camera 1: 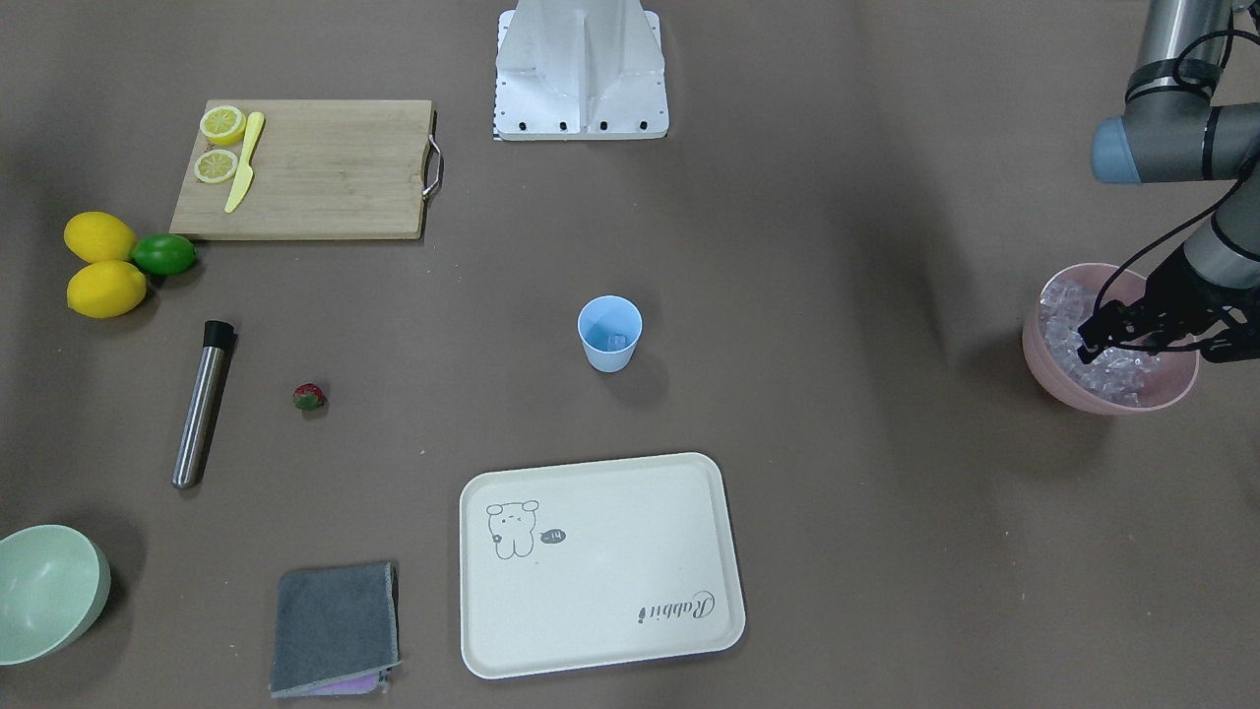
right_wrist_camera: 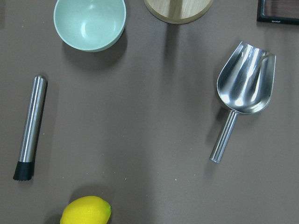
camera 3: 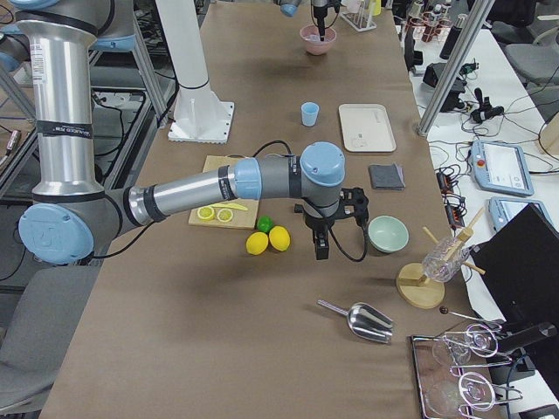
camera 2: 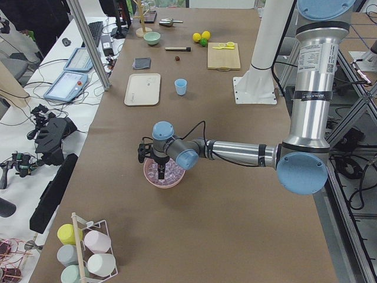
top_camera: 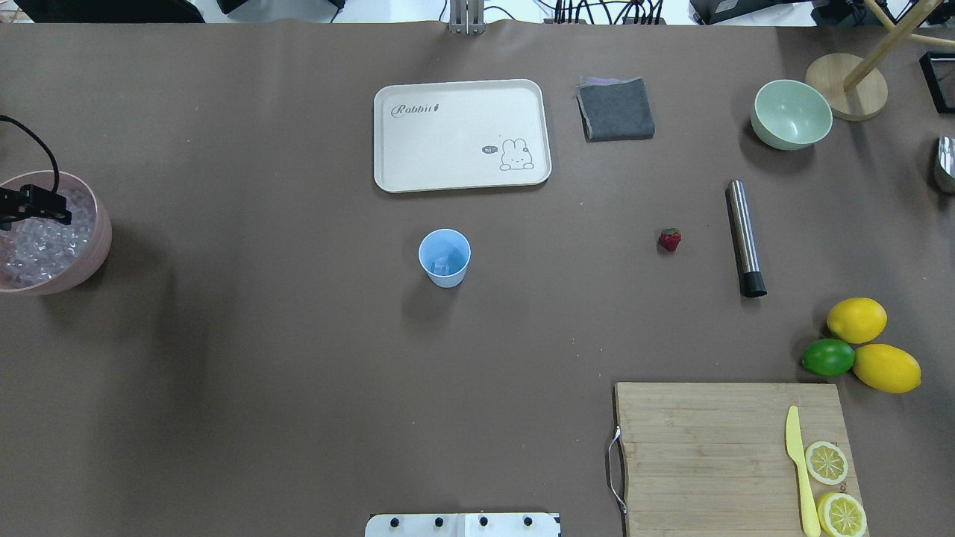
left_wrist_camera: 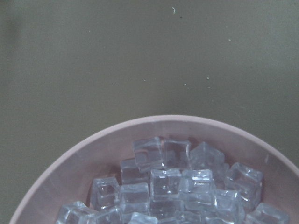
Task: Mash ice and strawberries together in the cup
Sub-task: 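Close the left gripper on another ice cube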
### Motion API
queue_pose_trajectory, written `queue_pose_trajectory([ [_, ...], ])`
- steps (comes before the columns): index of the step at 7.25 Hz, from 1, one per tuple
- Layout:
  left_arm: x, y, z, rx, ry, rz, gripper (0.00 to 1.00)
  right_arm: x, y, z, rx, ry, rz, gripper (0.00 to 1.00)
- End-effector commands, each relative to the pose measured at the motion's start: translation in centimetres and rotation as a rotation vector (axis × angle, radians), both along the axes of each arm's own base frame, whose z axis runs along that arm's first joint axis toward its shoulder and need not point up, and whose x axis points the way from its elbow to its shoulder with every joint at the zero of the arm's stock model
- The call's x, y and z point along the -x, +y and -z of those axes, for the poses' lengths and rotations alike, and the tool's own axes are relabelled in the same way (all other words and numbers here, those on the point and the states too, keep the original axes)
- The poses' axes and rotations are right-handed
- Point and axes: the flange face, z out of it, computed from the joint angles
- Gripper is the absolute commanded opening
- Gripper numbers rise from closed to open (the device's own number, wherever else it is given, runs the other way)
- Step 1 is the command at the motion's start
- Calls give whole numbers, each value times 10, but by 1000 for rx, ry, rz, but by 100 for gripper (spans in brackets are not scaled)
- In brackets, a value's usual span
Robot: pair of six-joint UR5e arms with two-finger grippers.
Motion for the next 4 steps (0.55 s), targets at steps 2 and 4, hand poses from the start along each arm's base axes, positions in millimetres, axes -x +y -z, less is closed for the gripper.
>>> queue_pose_trajectory([
  [2,-1,0,0,-6,-2,-7,97,0,0,-1,1,1,0,100],
  [4,-1,0,0,-11,0,-8,97,0,0,1,-3,1,0,100],
])
